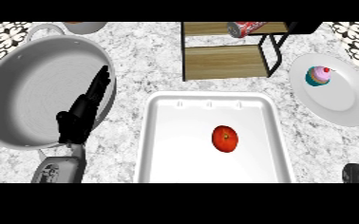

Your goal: Pick the can from the tray and place it in the tiered shelf

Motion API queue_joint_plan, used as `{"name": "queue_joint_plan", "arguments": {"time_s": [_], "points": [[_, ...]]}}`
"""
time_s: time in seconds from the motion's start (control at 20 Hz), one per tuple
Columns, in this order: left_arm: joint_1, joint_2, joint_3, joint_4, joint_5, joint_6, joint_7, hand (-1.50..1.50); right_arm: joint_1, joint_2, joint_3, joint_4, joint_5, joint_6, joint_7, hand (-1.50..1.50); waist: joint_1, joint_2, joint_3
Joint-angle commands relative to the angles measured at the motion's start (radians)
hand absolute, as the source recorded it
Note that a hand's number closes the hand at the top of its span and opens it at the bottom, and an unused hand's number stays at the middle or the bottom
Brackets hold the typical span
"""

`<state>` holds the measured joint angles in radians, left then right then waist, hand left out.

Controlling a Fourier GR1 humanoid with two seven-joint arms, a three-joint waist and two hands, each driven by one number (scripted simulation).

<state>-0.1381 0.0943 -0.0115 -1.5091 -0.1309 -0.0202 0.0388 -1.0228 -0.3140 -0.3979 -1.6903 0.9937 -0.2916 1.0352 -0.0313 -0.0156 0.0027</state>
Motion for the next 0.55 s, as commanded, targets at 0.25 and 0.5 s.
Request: {"name": "queue_joint_plan", "arguments": {"time_s": [0.25,0.5], "points": [[0.067,-0.001,0.014,-0.004,0.005,0.006,-0.014,0.00,0.254,-0.175,-0.208,-0.373,-0.282,0.444,0.123,-1.50,-0.031,-0.006,-0.002],[0.020,-0.025,0.001,0.026,-0.016,0.030,-0.013,0.00,0.410,-0.185,-0.414,-0.476,-0.531,0.556,0.095,-1.50,-0.033,0.001,0.000]]}}
